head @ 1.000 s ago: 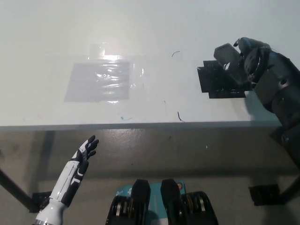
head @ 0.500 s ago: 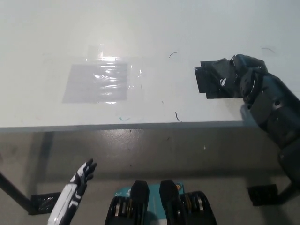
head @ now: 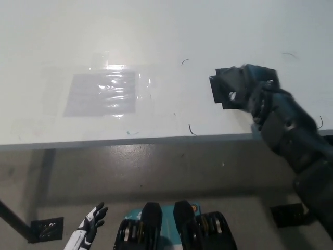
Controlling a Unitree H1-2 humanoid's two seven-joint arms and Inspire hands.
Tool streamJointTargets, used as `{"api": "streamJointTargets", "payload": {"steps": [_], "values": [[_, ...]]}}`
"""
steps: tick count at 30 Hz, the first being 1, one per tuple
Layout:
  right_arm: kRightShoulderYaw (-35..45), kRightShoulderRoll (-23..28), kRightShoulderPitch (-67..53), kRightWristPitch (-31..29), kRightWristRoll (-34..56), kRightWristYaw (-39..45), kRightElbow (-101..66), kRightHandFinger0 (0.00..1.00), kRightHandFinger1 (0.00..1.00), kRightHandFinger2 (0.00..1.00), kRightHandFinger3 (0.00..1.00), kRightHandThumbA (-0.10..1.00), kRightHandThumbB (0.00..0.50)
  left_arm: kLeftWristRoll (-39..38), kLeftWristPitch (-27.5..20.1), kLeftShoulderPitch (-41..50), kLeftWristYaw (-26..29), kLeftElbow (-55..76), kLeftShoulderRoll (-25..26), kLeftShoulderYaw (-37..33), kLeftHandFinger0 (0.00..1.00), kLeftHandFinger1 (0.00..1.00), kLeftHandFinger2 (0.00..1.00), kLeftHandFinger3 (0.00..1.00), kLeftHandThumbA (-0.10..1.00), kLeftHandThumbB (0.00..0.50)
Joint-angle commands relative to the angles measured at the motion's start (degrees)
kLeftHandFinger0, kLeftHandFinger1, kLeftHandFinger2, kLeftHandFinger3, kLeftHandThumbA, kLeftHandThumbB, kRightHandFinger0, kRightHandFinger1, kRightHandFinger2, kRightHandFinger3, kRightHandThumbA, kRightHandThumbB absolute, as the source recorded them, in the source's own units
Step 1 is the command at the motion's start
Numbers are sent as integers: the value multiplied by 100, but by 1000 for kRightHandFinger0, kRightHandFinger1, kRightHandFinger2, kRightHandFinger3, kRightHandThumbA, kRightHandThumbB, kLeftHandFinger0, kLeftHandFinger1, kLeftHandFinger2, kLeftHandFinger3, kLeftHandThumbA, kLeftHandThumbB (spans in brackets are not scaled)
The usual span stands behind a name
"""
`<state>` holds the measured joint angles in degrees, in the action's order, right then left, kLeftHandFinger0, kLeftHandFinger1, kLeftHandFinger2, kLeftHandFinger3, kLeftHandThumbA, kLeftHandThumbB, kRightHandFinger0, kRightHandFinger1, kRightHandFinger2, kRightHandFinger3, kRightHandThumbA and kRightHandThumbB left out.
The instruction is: A whiteboard eraser is kept on the black marked spot on the table infront of the robot and the robot uses its right hand to swipe it back and forth on the table twice to clean it
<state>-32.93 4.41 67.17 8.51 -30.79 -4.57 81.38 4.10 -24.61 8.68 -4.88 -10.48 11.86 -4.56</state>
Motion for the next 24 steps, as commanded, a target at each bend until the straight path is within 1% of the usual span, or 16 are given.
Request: {"api": "streamJointTargets", "payload": {"steps": [1,2,3,8,9,12,13,14,16,18,19,20,21,22,23,24], "values": [[39,-1086,290,-516,89,416,-196,89,127,233,417,437,195,49,-232,-6,139,90,20,-8,1000,1000,1000,1000,1000,468],[49,-1171,362,-513,98,430,-222,69,117,221,399,436,195,61,-232,3,146,92,13,-15,1000,1000,1000,1000,1000,468],[55,-1237,425,-491,102,445,-234,143,198,289,514,439,198,48,-232,0,142,84,0,-12,1000,1000,1000,1000,1000,475],[49,-1737,840,-548,72,445,-240,26,68,154,436,450,198,48,-232,-87,152,33,-11,-17,1000,1000,1000,1000,1000,470],[64,-1770,864,-584,78,434,-239,1,16,92,318,427,195,50,-232,-109,161,21,-8,-16,1000,1000,1000,1000,1000,468],[89,-1845,925,-577,74,421,-180,16,37,98,287,387,200,-15,-232,-151,128,24,-9,5,1000,1000,1000,1000,1000,468],[79,-1829,911,-581,56,424,-172,1,29,100,329,374,189,-20,-232,-155,124,16,-5,9,1000,1000,1000,1000,1000,470],[56,-1808,917,-544,25,439,-154,74,109,190,490,381,191,-9,-232,-161,125,29,12,11,1000,1000,1000,1000,1000,464],[15,-1735,913,-493,-32,452,-124,179,205,273,611,381,194,-1,-232,-180,119,44,28,11,1000,1000,1000,1000,1000,459],[13,-1550,846,-500,-46,446,-100,128,136,206,506,332,189,-5,-232,-189,103,59,26,14,1000,1000,1000,1000,1000,460],[-45,-1406,794,-405,-112,439,-54,367,376,459,754,348,193,-5,-232,-194,94,77,40,4,1000,1000,1000,1000,1000,455],[-59,-1348,773,-380,-128,430,-40,435,413,509,855,357,191,0,-232,-195,96,78,41,6,1000,1000,1000,1000,1000,461],[-81,-1152,693,-410,-147,414,-10,353,322,434,792,348,183,-2,-232,-209,103,78,32,17,1000,1000,1000,1000,1000,465],[-92,-1079,667,-428,-151,411,-2,365,348,453,774,149,151,5,-232,-220,115,72,30,17,1000,1000,1000,1000,1000,464],[-116,-928,606,-357,-172,425,24,420,411,519,824,328,173,5,-232,-228,116,67,32,19,1000,1000,1000,1000,1000,465],[-126,-717,529,-281,-177,456,55,396,379,505,863,362,175,4,-232,-243,122,60,31,23,1000,1000,1000,1000,1000,462]]}}
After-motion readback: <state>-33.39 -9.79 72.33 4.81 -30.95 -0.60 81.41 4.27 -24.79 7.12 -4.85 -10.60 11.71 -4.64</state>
